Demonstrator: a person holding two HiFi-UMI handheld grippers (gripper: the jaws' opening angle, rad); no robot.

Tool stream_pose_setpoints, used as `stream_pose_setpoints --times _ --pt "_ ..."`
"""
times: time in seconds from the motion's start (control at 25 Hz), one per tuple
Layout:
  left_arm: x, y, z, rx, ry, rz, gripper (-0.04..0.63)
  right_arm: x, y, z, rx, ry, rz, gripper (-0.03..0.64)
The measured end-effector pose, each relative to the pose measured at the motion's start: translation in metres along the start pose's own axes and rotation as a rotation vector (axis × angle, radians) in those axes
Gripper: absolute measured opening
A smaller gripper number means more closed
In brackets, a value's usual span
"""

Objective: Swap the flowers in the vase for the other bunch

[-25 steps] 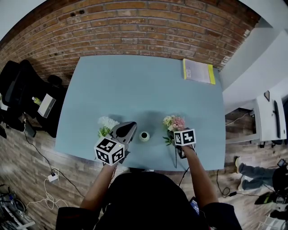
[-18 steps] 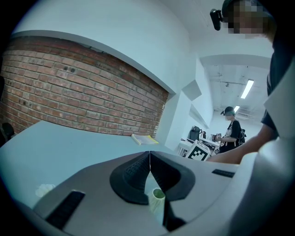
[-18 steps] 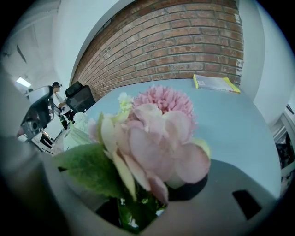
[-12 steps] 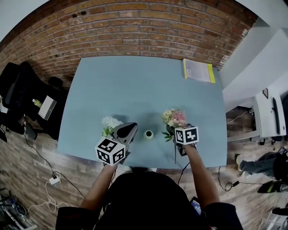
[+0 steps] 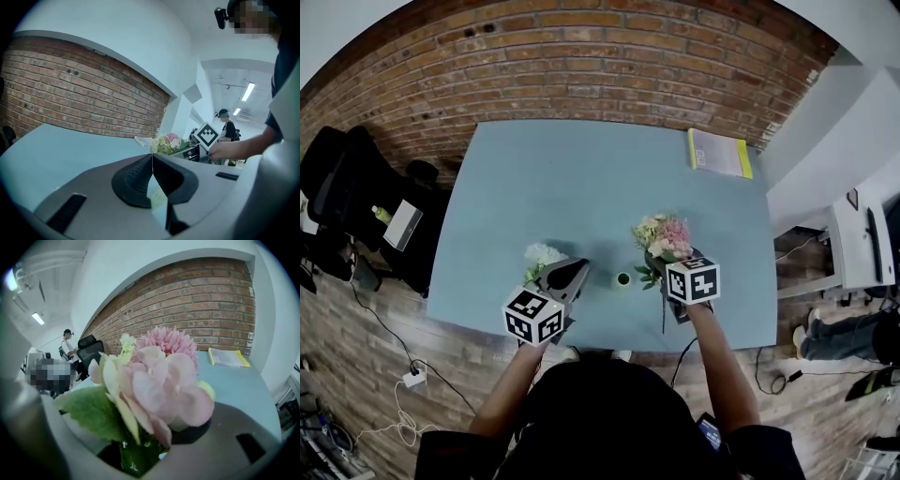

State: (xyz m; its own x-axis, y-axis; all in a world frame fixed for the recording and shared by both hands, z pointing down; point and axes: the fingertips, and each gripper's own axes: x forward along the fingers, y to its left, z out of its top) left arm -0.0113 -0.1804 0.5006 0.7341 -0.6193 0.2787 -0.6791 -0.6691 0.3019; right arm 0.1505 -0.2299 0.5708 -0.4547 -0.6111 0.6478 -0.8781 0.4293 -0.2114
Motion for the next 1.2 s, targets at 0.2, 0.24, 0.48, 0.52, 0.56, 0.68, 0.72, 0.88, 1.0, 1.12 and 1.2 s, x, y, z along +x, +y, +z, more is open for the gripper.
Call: stream_pose_setpoints --times 0.2,0.24,0.48,0.52,0.56,0.68,0.72,0.88,1.0,1.12,1.2 --pt "-0.011 0.007 0.0 -0.001 -0.004 0.0 0.01 -0.011 0.024 0.038 -0.02 -0.086 0.011 0.275" --pt "-0.013 0.008 0.0 -0.001 -0.005 0.0 0.009 -0.013 0.028 0.046 -0.029 -0.103 0.012 0.275" --pt "-0.024 0.013 0.0 0.0 -0.013 0.0 0.009 -0.034 0.058 0.094 -0.085 -0.216 0.021 0.275" --pt "-0.025 0.013 0.0 0.0 -0.014 0.0 0.009 -0.038 0.062 0.102 -0.094 -0.236 0.021 0.275" --pt "-0.027 0.013 0.0 0.0 -0.015 0.0 0.009 -0.042 0.066 0.109 -0.102 -0.256 0.021 0.275" --pt "-0.032 0.015 0.0 0.001 -0.018 -0.001 0.01 -0.05 0.077 0.129 -0.122 -0.309 0.018 0.275" --pt "-0.034 0.015 0.0 0.001 -0.019 0.0 0.009 -0.053 0.08 0.134 -0.127 -0.325 0.015 0.275" --pt "-0.04 0.017 0.0 -0.001 -0.021 0.004 0.009 -0.062 0.088 0.156 -0.15 -0.398 -0.001 0.275" --pt "-0.045 0.018 -0.002 -0.004 -0.022 0.007 0.01 -0.069 0.094 0.168 -0.171 -0.463 -0.017 0.275" --pt "-0.05 0.019 -0.003 -0.006 -0.022 0.011 0.009 -0.074 0.101 0.177 -0.177 -0.53 -0.025 0.275" --pt "-0.053 0.019 -0.003 -0.006 -0.022 0.014 0.009 -0.077 0.103 0.18 -0.185 -0.568 -0.038 0.275"
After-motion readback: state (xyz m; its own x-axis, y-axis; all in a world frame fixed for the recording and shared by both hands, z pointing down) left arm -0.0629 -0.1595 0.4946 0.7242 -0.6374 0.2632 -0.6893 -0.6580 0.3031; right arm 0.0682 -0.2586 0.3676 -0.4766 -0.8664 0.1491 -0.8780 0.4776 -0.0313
